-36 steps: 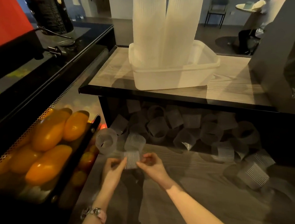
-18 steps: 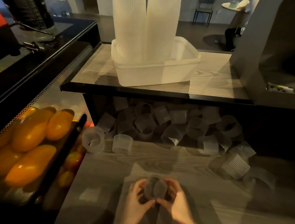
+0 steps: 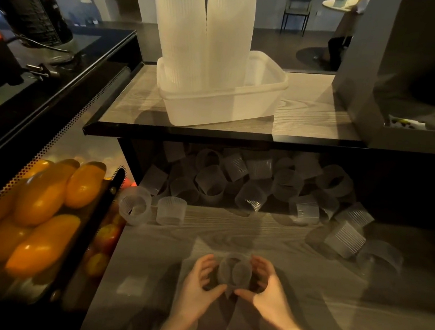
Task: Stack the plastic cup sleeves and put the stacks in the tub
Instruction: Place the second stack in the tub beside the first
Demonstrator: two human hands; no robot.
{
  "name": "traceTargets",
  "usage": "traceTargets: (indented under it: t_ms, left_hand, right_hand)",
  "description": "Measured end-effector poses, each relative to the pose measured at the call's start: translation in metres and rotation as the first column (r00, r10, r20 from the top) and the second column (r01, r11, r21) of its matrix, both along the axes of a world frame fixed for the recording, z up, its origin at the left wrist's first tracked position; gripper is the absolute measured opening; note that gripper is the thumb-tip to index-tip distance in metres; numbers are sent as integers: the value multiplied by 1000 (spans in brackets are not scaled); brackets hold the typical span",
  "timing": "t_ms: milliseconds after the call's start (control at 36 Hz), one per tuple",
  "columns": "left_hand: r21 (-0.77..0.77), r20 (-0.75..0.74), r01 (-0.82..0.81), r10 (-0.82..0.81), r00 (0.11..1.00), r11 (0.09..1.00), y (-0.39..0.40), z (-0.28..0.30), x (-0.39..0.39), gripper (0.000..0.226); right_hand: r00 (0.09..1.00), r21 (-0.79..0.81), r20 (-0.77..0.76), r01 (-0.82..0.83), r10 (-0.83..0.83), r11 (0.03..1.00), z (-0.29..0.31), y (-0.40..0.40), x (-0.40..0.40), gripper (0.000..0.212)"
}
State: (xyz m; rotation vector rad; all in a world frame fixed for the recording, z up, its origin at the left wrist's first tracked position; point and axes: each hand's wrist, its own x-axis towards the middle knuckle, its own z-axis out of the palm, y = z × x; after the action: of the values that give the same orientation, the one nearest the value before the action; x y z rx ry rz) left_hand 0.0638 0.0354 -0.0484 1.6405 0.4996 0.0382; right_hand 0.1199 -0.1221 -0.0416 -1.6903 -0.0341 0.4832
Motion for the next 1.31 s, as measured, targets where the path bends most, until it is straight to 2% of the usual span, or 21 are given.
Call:
traceTargets:
  t_ms: [83, 139, 194, 278, 333, 472, 667, 806, 889, 1000, 1083, 1194, 1306]
  left_hand:
    - [36, 35, -151, 150, 988, 988, 25, 10, 7, 55]
    - [129, 38, -237, 234, 972, 963, 44, 18, 13, 49]
    - [211, 26, -318, 319, 947, 925, 66, 25, 21, 50]
    - [252, -29, -377, 397, 918, 891, 91, 33, 38, 58]
    - [261, -76, -362, 393, 916, 895, 103, 36, 49, 63]
    - [204, -148, -365, 398, 905, 908, 121, 31, 69, 64]
    - [219, -150, -262, 297, 943, 940, 136, 16, 80, 45]
    - [184, -139, -181, 208, 968, 966, 121, 31, 75, 52]
    - [150, -74, -171, 184, 980, 974, 105, 50, 64, 59]
    - [155, -5, -115, 118, 993, 981, 79, 64, 47, 76]
    - [164, 3, -52, 52, 999, 985, 57, 65, 30, 87]
    - [269, 63, -17, 1, 998, 963, 32, 63, 12, 82]
    - [401, 115, -39, -8, 993, 915, 17, 58, 5, 73]
  right_hand:
    - [997, -9, 69, 43, -42, 999, 11, 5, 10, 68]
    - [990, -26, 131, 45, -42, 999, 20, 14, 21, 60]
    - [984, -53, 176, -4, 14, 999, 28, 27, 33, 55]
    - [974, -78, 210, -70, 85, 995, 36, 55, 49, 49]
    - [971, -91, 193, -127, 143, 988, 39, 78, 58, 47]
    - [982, -79, 21, -188, 190, 979, 41, 136, 68, 45]
    - [954, -108, -48, -299, 295, 948, 41, 171, 72, 48]
    - [943, -119, -62, -332, 327, 936, 45, 164, 66, 67]
    - [950, -124, 7, -308, 311, 943, 52, 153, 56, 78]
    - [916, -249, 248, -255, 316, 934, 59, 126, 46, 81]
    - [925, -278, 262, -202, 277, 939, 63, 98, 39, 78]
    - [902, -353, 306, -189, 304, 916, 60, 66, 32, 80]
    - [925, -352, 223, -217, 307, 910, 59, 42, 23, 80]
